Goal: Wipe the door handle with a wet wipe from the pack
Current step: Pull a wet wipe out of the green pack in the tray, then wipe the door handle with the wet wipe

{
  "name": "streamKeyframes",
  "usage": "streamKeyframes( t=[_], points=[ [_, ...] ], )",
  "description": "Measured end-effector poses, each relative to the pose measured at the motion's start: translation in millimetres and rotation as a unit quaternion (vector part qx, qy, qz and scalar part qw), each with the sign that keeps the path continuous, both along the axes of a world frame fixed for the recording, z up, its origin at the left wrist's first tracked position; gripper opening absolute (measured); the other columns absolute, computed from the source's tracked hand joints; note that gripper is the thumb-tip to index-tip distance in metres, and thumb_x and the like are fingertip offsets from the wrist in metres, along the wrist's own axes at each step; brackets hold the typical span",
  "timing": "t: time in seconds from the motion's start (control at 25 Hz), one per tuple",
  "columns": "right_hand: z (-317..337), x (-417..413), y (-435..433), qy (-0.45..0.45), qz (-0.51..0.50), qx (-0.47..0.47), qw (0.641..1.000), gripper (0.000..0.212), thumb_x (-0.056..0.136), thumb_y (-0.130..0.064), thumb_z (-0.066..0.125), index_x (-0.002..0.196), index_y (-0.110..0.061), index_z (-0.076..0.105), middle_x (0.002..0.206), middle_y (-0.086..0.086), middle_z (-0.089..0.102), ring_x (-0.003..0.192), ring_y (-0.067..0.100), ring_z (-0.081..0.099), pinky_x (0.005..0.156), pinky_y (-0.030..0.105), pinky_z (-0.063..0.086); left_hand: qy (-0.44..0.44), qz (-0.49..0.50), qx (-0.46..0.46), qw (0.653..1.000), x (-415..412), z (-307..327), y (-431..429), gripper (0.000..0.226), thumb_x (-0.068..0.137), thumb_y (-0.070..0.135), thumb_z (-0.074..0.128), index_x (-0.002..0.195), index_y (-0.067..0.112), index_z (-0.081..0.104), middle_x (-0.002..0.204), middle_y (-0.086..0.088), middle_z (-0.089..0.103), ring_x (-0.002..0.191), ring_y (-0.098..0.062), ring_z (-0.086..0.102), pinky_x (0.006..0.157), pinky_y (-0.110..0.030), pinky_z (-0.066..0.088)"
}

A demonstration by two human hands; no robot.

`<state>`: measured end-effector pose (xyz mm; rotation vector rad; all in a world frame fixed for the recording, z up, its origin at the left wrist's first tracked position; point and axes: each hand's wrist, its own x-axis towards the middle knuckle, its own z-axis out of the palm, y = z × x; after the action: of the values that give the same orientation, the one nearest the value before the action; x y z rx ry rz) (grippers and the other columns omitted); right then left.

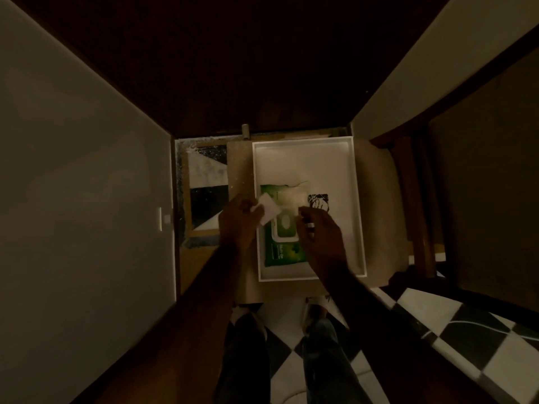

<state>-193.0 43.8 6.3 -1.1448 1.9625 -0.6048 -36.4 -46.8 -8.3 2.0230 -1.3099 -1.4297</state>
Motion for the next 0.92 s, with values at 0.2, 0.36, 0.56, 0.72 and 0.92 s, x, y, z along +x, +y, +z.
streamKeyframes(
  t=[0.2,0.36,0.56,0.72,0.92],
  points=[
    [-13.1,18.9,17.4,0.167,0.239,0.073,0.954,0.053,0.115,-0.038,0.052,0.159,-0.009,0.057,0.167,0.013,0.049,0.151,0.028,0.050,0.123,0.040,0.045,0.147,0.144,0.051,0.977,26.5,11.4,-4.0,0.013,0.093,0.013,0.070,0.104,0.017,0.063,0.107,-0.004,0.068,0.110,-0.030,0.066,0.090,-0.046,0.057],
    [-9.8,26.8,11.8,0.224,0.283,0.133,0.923,0.058,0.114,-0.041,0.054,0.165,-0.015,0.048,0.173,0.010,0.039,0.155,0.027,0.044,0.124,0.042,0.044,0.162,0.162,0.053,0.972,30.3,16.1,-2.0,0.022,0.093,0.009,0.070,0.114,0.005,0.063,0.102,-0.003,0.069,0.102,-0.027,0.066,0.070,-0.028,0.053],
    [47.9,21.2,-44.1,-0.159,0.050,0.121,0.979,0.033,0.112,-0.022,0.064,0.139,-0.005,0.072,0.133,0.014,0.075,0.097,0.011,0.073,0.093,0.027,0.064,0.230,0.162,0.048,0.959,29.9,57.8,-7.1,0.036,0.094,0.004,0.067,0.128,-0.001,0.056,0.127,-0.022,0.067,0.114,-0.036,0.069,0.071,-0.028,0.060],
    [117.0,30.6,-71.6,-0.386,-0.116,0.016,0.915,0.018,0.109,-0.010,0.067,0.119,-0.014,0.081,0.101,-0.006,0.085,0.091,0.004,0.081,0.079,0.015,0.064,0.313,0.145,0.007,0.939,29.5,120.5,-24.1,0.024,0.095,0.002,0.066,0.116,0.009,0.057,0.115,-0.016,0.070,0.102,-0.033,0.071,0.081,-0.041,0.061],
    [202.5,33.5,-99.5,-0.421,-0.138,-0.035,0.896,0.014,0.106,-0.011,0.072,0.113,-0.007,0.083,0.104,0.008,0.086,0.099,0.019,0.082,0.089,0.024,0.066,0.260,0.069,-0.061,0.961,27.5,207.2,-46.3,0.011,0.095,0.011,0.067,0.105,0.009,0.072,0.102,-0.008,0.076,0.098,-0.031,0.072,0.084,-0.038,0.060]
  ],
)
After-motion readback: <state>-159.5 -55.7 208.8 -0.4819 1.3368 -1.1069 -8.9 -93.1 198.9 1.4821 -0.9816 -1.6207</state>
